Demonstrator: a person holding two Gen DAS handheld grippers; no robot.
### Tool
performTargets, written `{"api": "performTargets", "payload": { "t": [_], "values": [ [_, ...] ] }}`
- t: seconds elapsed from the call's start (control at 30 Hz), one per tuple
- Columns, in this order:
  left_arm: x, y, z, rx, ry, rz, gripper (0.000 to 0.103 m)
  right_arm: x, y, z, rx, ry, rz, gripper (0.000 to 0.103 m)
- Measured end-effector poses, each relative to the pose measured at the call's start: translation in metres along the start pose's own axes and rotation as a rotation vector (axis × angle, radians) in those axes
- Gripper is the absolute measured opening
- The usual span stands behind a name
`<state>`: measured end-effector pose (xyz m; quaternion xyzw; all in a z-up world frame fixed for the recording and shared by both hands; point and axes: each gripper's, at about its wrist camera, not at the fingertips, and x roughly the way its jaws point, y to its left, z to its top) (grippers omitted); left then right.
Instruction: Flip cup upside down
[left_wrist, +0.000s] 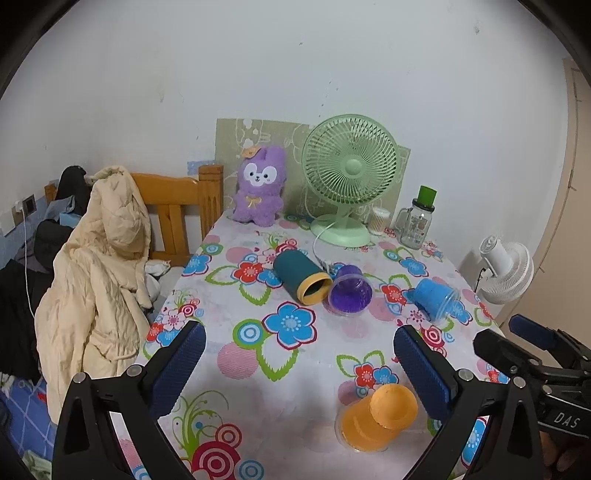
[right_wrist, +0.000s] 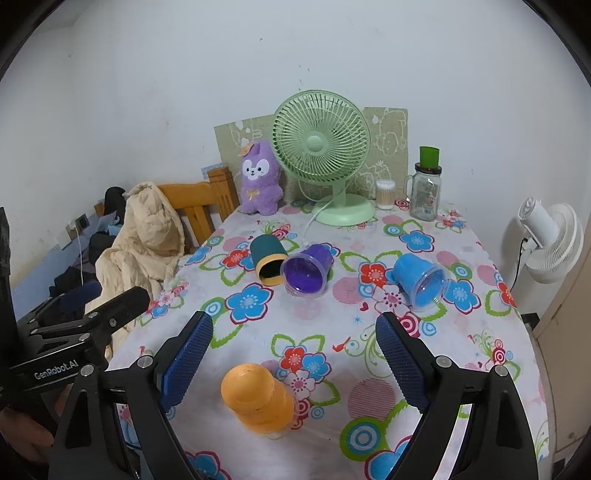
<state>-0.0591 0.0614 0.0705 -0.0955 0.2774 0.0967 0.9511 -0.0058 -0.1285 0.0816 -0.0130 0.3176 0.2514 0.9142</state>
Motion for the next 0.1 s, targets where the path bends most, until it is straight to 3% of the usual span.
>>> {"api": "performTargets", "payload": {
  "t": [0.1],
  "values": [
    [-0.001,-0.0018,0.0001,0.01,-0.005,0.003,0.103,0.0001,0.0002,0.0,-0.002,0.0,0.003,0.092]
  ]
}}
